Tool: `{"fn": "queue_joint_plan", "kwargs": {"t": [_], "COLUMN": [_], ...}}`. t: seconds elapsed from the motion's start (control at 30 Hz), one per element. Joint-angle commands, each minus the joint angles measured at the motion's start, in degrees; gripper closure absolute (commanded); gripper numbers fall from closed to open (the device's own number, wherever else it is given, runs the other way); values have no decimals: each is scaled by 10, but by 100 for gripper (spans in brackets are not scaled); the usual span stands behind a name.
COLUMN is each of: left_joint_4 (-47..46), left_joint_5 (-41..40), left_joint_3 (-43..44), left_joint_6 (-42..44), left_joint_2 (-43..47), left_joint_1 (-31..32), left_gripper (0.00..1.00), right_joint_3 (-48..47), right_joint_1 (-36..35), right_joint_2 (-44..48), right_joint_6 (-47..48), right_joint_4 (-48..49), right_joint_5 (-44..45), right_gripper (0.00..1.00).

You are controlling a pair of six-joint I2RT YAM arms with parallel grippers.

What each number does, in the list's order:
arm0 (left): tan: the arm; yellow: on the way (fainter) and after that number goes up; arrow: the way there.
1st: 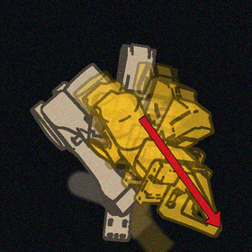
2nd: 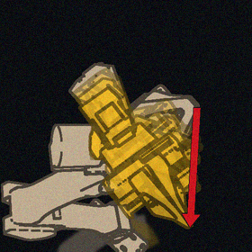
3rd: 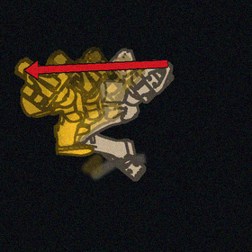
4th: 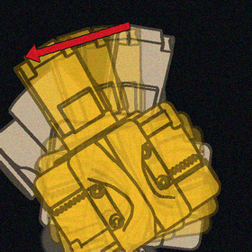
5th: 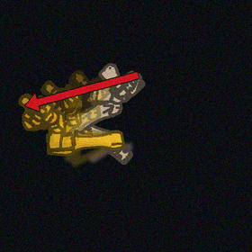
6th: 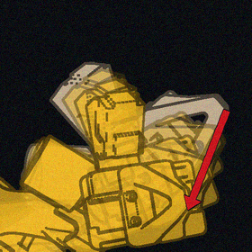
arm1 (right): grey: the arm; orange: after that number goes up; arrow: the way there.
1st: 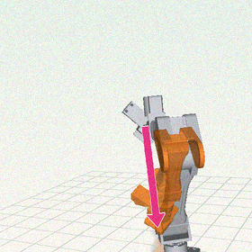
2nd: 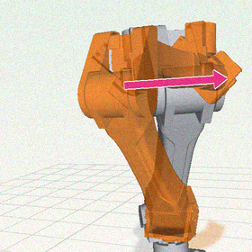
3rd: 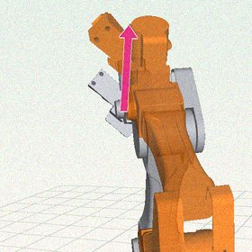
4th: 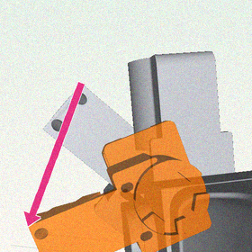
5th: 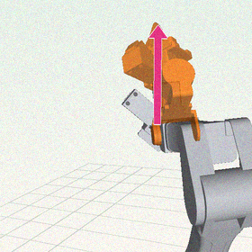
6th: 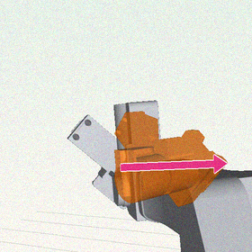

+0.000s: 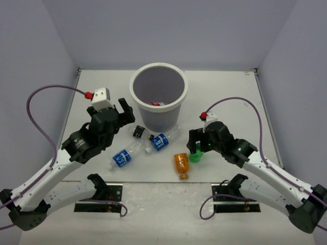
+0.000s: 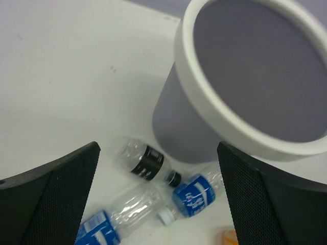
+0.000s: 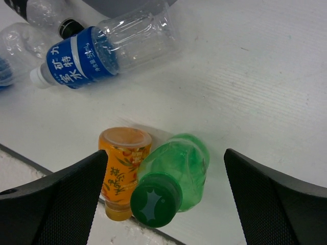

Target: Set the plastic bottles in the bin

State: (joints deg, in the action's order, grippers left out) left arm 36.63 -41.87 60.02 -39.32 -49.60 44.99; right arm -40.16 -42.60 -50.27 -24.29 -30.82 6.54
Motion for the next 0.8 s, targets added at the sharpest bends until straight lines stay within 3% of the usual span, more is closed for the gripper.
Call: {"fn": "queue_joint_plan", "kwargs": {"t": [0.0,0.33,0.67,0.77], "left_joint_4": [52,55,28,22], "left_joint_5": [17,12,22,23], "left_joint_3": [-22,-71,-86,-90], "left_joint_6": [-60,-68,-60,-57], "left_joint_2": [29,45,47,47], "left_joint_1": [-3,-3,-3,-3], "left_gripper": [0,0,0,0], "right_joint_3": [-36,-42,-40,-44], "right_joint_1": [-10,-31,-32,-33], "right_joint_2": [-22,-30,-24,-17], "right_joint_6": [-24,-58,-79,-82], "right_joint_4": [-23,-58,-64,-71], "right_joint_5": [40,61,75,81], "right_gripper": [3,14,57,63]}}
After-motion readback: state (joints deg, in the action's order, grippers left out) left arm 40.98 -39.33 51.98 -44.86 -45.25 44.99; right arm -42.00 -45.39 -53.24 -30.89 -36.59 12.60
